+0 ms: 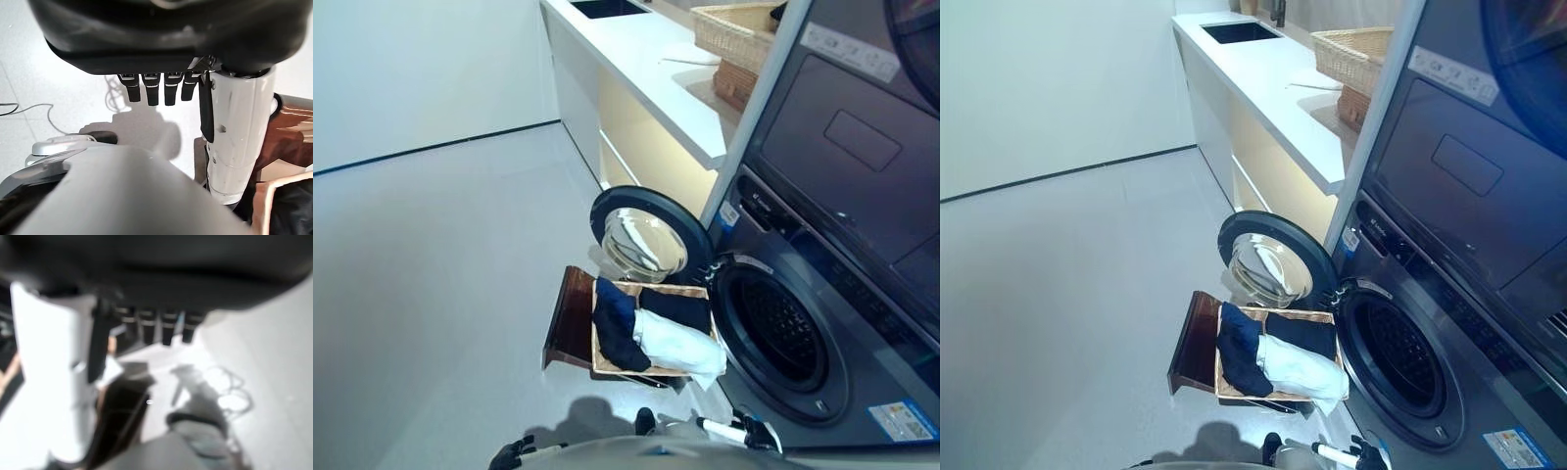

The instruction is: Pick up the clothes and place them into the washing machine

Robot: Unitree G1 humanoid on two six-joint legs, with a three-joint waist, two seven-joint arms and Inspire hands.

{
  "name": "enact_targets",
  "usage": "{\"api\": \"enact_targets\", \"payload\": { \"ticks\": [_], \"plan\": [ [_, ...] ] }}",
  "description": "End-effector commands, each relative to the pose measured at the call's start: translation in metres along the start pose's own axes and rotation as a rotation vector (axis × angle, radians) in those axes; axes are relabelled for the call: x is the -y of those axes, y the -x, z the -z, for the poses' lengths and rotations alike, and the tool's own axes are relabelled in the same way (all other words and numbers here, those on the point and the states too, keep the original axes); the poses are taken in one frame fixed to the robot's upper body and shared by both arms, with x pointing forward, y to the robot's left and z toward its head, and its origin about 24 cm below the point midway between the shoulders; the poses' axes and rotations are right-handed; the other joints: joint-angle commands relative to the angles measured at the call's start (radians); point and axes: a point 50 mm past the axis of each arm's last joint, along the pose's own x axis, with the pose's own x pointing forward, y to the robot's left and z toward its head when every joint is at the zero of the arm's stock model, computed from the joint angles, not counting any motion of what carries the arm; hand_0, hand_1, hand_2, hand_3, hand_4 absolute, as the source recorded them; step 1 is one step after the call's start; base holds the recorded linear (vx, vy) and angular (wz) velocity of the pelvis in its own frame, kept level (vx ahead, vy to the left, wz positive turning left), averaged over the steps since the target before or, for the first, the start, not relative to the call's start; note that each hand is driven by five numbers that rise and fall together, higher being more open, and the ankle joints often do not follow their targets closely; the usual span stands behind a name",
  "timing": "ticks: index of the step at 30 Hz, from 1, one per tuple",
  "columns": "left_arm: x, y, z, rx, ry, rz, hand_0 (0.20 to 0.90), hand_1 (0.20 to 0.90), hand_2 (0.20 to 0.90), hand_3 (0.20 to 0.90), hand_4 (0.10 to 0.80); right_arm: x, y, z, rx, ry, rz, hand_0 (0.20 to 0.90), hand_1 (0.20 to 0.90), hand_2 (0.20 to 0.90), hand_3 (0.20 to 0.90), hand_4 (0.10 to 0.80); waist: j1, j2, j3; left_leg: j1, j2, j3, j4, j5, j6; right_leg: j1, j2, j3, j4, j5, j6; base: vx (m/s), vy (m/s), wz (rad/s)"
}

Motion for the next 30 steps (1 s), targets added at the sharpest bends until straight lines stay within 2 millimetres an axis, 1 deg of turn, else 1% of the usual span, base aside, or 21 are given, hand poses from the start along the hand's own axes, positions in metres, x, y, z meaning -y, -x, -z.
{"api": "enact_targets", "payload": {
  "ticks": [1,4,5,7,8,10,11,12,13,14,16,19,20,21,22,23,24,26,27,28,30],
  "plan": [
    [0.008,-0.004,-0.024,0.094,0.028,0.018,0.900,0.900,0.900,0.900,0.800,0.018,0.001,0.006,-0.005,-0.006,0.060,0.900,0.900,0.900,0.900,0.800,-0.005,-0.045,-0.022,0.022,-0.072,0.019,0.099,0.181,-0.028,0.060,0.005,0.060,-0.142,0.089,0.038,0.163,-0.161,-0.08],
    [0.010,-0.004,-0.023,0.085,0.026,0.029,0.900,0.900,0.900,0.900,0.800,0.022,0.002,0.013,-0.031,-0.018,0.070,0.900,0.900,0.900,0.900,0.800,-0.006,-0.053,-0.027,0.022,-0.067,0.017,0.147,0.223,-0.037,0.096,0.027,0.070,-0.147,0.069,0.019,0.191,-0.172,-0.10],
    [0.011,-0.004,-0.023,0.082,0.023,0.033,0.900,0.900,0.900,0.900,0.800,0.024,0.003,0.015,-0.035,-0.026,0.075,0.900,0.900,0.900,0.900,0.800,-0.008,-0.052,-0.031,0.023,-0.063,0.019,0.161,0.245,-0.043,0.106,0.036,0.073,-0.148,0.058,0.013,0.218,-0.180,-0.11],
    [0.012,-0.004,-0.026,0.092,0.016,0.039,0.900,0.900,0.900,0.900,0.800,0.028,0.004,0.019,-0.049,-0.040,0.087,0.900,0.900,0.900,0.900,0.800,-0.014,-0.055,-0.034,-0.020,-0.054,0.028,0.272,0.316,-0.057,0.121,0.047,0.082,-0.138,0.043,-0.006,0.180,-0.167,-0.02],
    [0.012,-0.005,-0.033,0.114,0.011,0.043,0.900,0.900,0.900,0.900,0.800,0.031,0.004,0.019,-0.049,-0.053,0.103,0.900,0.900,0.900,0.900,0.800,-0.018,-0.063,-0.026,-0.065,-0.054,0.044,0.349,0.331,-0.061,0.128,0.045,0.088,-0.127,0.035,-0.013,0.140,-0.161,0.06],
    [0.012,-0.006,-0.041,0.136,0.007,0.045,0.900,0.900,0.900,0.900,0.800,0.034,0.003,0.018,-0.049,-0.067,0.118,0.900,0.900,0.900,0.900,0.800,-0.024,-0.071,-0.015,-0.099,-0.027,0.114,0.369,0.317,-0.049,0.143,0.042,0.091,-0.114,0.016,-0.017,0.116,-0.129,0.01],
    [0.013,-0.006,-0.044,0.148,0.007,0.045,0.900,0.900,0.900,0.900,0.800,0.035,0.003,0.017,-0.052,-0.077,0.129,0.900,0.900,0.900,0.900,0.800,-0.021,-0.079,-0.012,-0.131,-0.027,0.130,0.357,0.289,-0.037,0.146,0.035,0.095,-0.108,0.007,-0.015,0.108,-0.081,-0.11],
    [0.015,-0.006,-0.049,0.162,0.001,0.045,0.900,0.900,0.900,0.900,0.800,0.036,0.003,0.016,-0.048,-0.087,0.137,0.900,0.900,0.900,0.900,0.800,-0.016,-0.091,-0.009,-0.170,-0.034,0.142,0.334,0.230,-0.013,0.154,0.024,0.103,-0.104,0.000,-0.012,0.131,-0.072,-0.19],
    [0.017,-0.006,-0.054,0.186,0.004,0.049,0.900,0.900,0.900,0.900,0.800,0.036,0.003,0.016,-0.049,-0.084,0.140,0.900,0.900,0.900,0.900,0.800,-0.003,-0.115,0.001,-0.255,-0.054,0.142,0.311,0.136,0.022,0.170,0.004,0.119,-0.103,-0.005,0.001,0.096,-0.041,-0.16],
    [0.017,-0.006,-0.054,0.186,0.004,0.049,0.900,0.900,0.900,0.900,0.800,0.036,0.003,0.016,-0.050,-0.084,0.140,0.900,0.900,0.900,0.900,0.800,-0.003,-0.114,0.003,-0.255,-0.053,0.141,0.315,0.133,0.023,0.171,0.005,0.119,-0.102,-0.006,0.001,0.088,-0.029,-0.18],
    [0.016,-0.006,-0.058,0.205,0.006,0.043,0.900,0.900,0.900,0.900,0.800,0.035,0.002,0.014,-0.045,-0.071,0.140,0.900,0.900,0.900,0.900,0.800,0.004,-0.127,0.011,-0.314,-0.058,0.126,0.235,0.104,0.029,0.189,-0.003,0.132,-0.106,-0.016,0.010,0.081,0.001,-0.18],
    [0.015,-0.006,-0.061,0.219,0.015,0.037,0.900,0.900,0.900,0.900,0.800,0.033,0.001,0.009,-0.024,-0.066,0.140,0.900,0.900,0.900,0.900,0.800,0.015,-0.121,0.026,-0.343,-0.063,0.075,0.103,0.171,0.013,0.213,0.003,0.151,-0.116,-0.021,0.016,0.098,0.058,-0.23],
    [0.015,-0.006,-0.061,0.216,0.018,0.034,0.900,0.900,0.900,0.900,0.800,0.033,0.001,0.007,-0.017,-0.065,0.140,0.900,0.900,0.900,0.900,0.800,0.017,-0.114,0.028,-0.350,-0.056,0.063,0.054,0.208,0.006,0.224,0.006,0.156,-0.120,-0.026,0.019,0.081,0.060,-0.17],
    [0.015,-0.006,-0.061,0.216,0.018,0.034,0.900,0.900,0.900,0.900,0.800,0.033,0.001,0.007,-0.017,-0.065,0.140,0.900,0.900,0.900,0.900,0.800,0.017,-0.114,0.029,-0.347,-0.057,0.063,0.051,0.210,0.006,0.226,0.005,0.156,-0.121,-0.027,0.019,0.128,0.134,-0.24],
    [0.015,-0.006,-0.061,0.217,0.017,0.033,0.900,0.900,0.900,0.900,0.800,0.033,0.001,0.006,-0.016,-0.066,0.144,0.900,0.900,0.900,0.900,0.800,0.021,-0.101,0.035,-0.361,-0.051,0.055,0.011,0.251,-0.002,0.242,0.006,0.167,-0.122,-0.033,0.026,0.129,0.166,-0.22],
    [0.014,-0.006,-0.059,0.208,0.019,0.032,0.900,0.900,0.900,0.900,0.800,0.032,0.000,0.005,-0.016,-0.069,0.142,0.900,0.900,0.900,0.900,0.800,0.018,-0.094,0.033,-0.346,-0.050,0.074,0.005,0.238,0.000,0.251,0.002,0.172,-0.122,-0.044,0.031,0.129,0.167,-0.23],
    [0.014,-0.006,-0.059,0.208,0.019,0.032,0.900,0.900,0.900,0.900,0.800,0.032,0.000,0.005,-0.016,-0.069,0.142,0.900,0.900,0.900,0.900,0.800,0.019,-0.094,0.034,-0.344,-0.050,0.075,0.005,0.237,0.000,0.252,0.002,0.173,-0.122,-0.044,0.031,0.169,0.205,-0.21],
    [0.012,-0.006,-0.054,0.191,0.019,0.026,0.900,0.900,0.900,0.900,0.800,0.031,0.001,0.009,-0.029,-0.080,0.139,0.900,0.900,0.900,0.900,0.800,0.023,-0.085,0.011,-0.312,-0.072,0.068,-0.017,0.226,0.015,0.270,-0.024,0.178,-0.126,-0.043,0.049,0.178,0.208,-0.24],
    [0.012,-0.006,-0.054,0.191,0.019,0.026,0.900,0.900,0.900,0.900,0.800,0.031,0.001,0.009,-0.029,-0.080,0.139,0.900,0.900,0.900,0.900,0.800,0.023,-0.085,0.011,-0.311,-0.073,0.068,-0.017,0.226,0.015,0.271,-0.024,0.178,-0.126,-0.043,0.049,0.155,0.187,-0.25],
    [0.009,-0.006,-0.051,0.181,0.024,0.017,0.900,0.900,0.900,0.900,0.800,0.031,0.002,0.011,-0.035,-0.078,0.133,0.900,0.900,0.900,0.900,0.800,0.028,-0.084,-0.002,-0.290,-0.081,0.081,-0.032,0.215,0.023,0.281,-0.038,0.184,-0.130,-0.041,0.062,0.158,0.175,-0.21],
    [0.006,-0.006,-0.048,0.168,0.027,0.008,0.900,0.900,0.900,0.900,0.800,0.030,0.002,0.014,-0.055,-0.074,0.126,0.900,0.900,0.900,0.900,0.800,0.032,-0.085,-0.017,-0.276,-0.092,0.095,-0.036,0.200,0.036,0.294,-0.055,0.188,-0.132,-0.039,0.077,0.194,0.213,-0.19]
  ]
}}
